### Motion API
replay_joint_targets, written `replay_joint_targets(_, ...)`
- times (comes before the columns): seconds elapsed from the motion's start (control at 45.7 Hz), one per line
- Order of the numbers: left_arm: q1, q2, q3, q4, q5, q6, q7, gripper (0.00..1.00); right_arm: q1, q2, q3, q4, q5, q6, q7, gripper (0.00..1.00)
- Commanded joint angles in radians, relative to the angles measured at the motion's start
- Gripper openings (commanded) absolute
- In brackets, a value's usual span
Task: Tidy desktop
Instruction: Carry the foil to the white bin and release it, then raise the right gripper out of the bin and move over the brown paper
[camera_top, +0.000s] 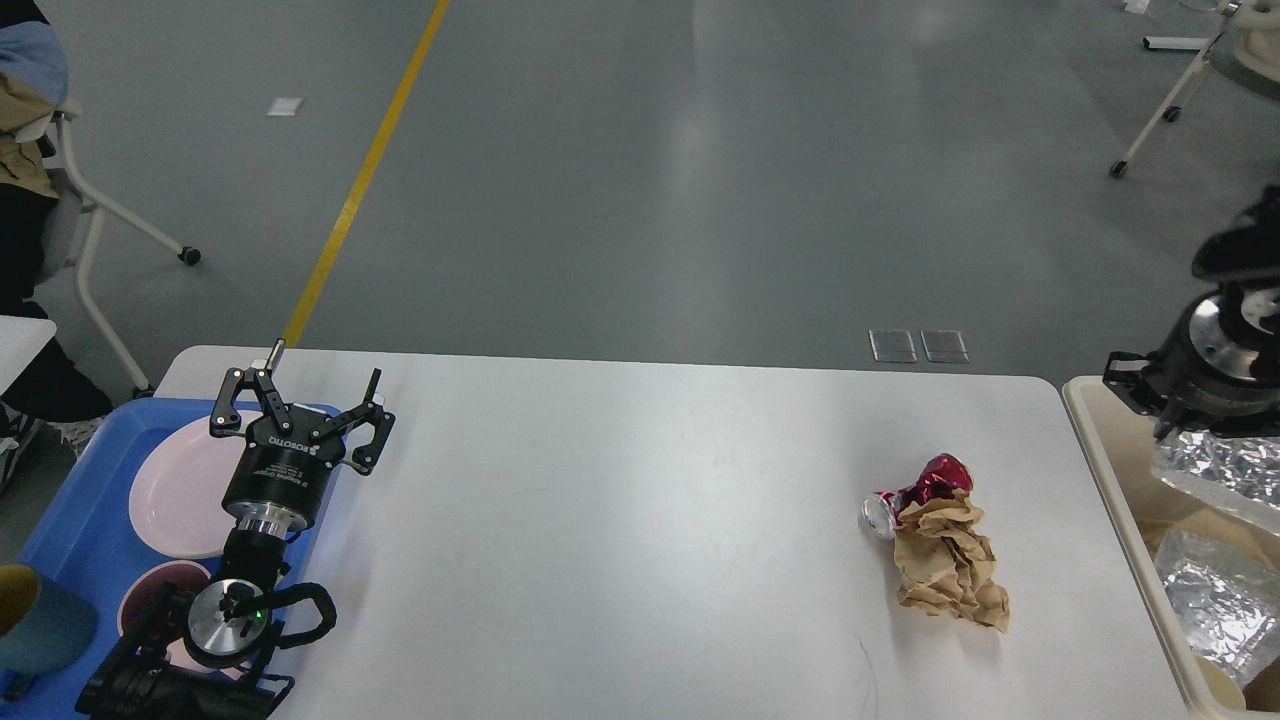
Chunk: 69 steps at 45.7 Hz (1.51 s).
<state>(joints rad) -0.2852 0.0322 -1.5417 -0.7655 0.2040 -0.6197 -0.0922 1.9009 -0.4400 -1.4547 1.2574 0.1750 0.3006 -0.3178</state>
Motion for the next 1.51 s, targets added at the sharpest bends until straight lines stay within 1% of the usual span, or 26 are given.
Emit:
replay_joint_targets(0.0, 0.0, 0.0, 0.0, 0.0, 0.0, 0.0, 0.0, 0.96, -0.175, -0.074, 0.016, -0.172, 0.0, -0.061, 0.003, 0.0)
replay_joint_targets(0.109, 0.0, 0.0, 0.0, 0.0, 0.0, 0.0, 0.0, 0.96, -0.363, -0.085, 0.071, -0.358, 0.0, -0.08, 0.017, 0.0)
replay_joint_targets(0.219, 0.0, 0.0, 0.0, 0.0, 0.0, 0.0, 0.0, 0.96, -0.57, -0.1, 0.206, -0.554, -0.002, -0.077, 0.04, 0.0)
replay_joint_targets(0.263, 0.0, 0.0, 0.0, 0.0, 0.0, 0.0, 0.0, 0.96, -0.67, -0.101, 0.258, -0.649, -0.002, -0.078, 0.042, 0.0)
replay_joint_targets(0.372, 0.0, 0.0, 0.0, 0.0, 0.0, 0.0, 0.0, 0.96, -0.816, -0.083, 0.319, -0.824, 0.0, -0.086, 0.043, 0.0)
replay_joint_targets(0.416, 0.0, 0.0, 0.0, 0.0, 0.0, 0.0, 0.0, 0.96, -0.867, -0.054, 0.333, -0.875, 0.001, -0.095, 0.045, 0.0)
replay_joint_targets(0.525, 0.0, 0.0, 0.0, 0.0, 0.0, 0.0, 0.0, 0.96, -0.994, 0.013, 0.347, -0.984, 0.003, -0.184, 0.043, 0.0)
replay_joint_targets(0.547, 0.0, 0.0, 0.0, 0.0, 0.0, 0.0, 0.0, 0.96, -1.043, 0.038, 0.349, -1.031, 0.006, -0.217, 0.045, 0.0)
replay_joint_targets(0.613, 0.0, 0.0, 0.0, 0.0, 0.0, 0.0, 0.0, 0.96, -1.105, 0.081, 0.352, -1.101, 0.017, -0.257, 0.051, 0.0)
replay_joint_targets(0.7, 0.0, 0.0, 0.0, 0.0, 0.0, 0.0, 0.0, 0.96, -1.183, 0.128, 0.375, -1.176, 0.02, -0.339, 0.068, 0.0)
replay_joint_targets(0.766, 0.0, 0.0, 0.0, 0.0, 0.0, 0.0, 0.0, 0.96, -1.22, 0.155, 0.382, -1.188, 0.02, -0.383, 0.069, 0.0)
replay_joint_targets(1.029, -0.002, 0.0, 0.0, 0.0, 0.0, 0.0, 0.0, 0.96, -1.234, 0.17, 0.384, -1.191, 0.021, -0.402, 0.069, 0.0)
replay_joint_targets(1.051, -0.002, 0.001, 0.0, 0.0, 0.0, 0.0, 0.0, 0.96, -1.234, 0.17, 0.384, -1.191, 0.02, -0.402, 0.069, 0.03)
replay_joint_targets(1.116, -0.002, 0.0, 0.0, 0.0, 0.0, 0.0, 0.0, 0.96, -1.234, 0.172, 0.384, -1.191, 0.02, -0.413, 0.069, 0.43)
replay_joint_targets(1.138, -0.002, 0.0, 0.0, 0.0, 0.0, 0.0, 0.0, 0.96, -1.234, 0.172, 0.382, -1.19, 0.02, -0.42, 0.069, 0.54)
replay_joint_targets(1.204, -0.002, 0.0, 0.0, 0.0, 0.0, 0.0, 0.0, 0.96, -1.226, 0.175, 0.381, -1.19, 0.021, -0.432, 0.069, 0.95)
replay_joint_targets(1.226, -0.002, 0.0, 0.0, 0.0, 0.0, 0.0, 0.0, 0.96, -1.223, 0.175, 0.381, -1.188, 0.021, -0.434, 0.069, 1.0)
replay_joint_targets(1.488, -0.002, 0.0, 0.0, 0.0, 0.0, 0.0, 0.0, 0.96, -1.22, 0.184, 0.382, -1.181, 0.02, -0.436, 0.068, 1.0)
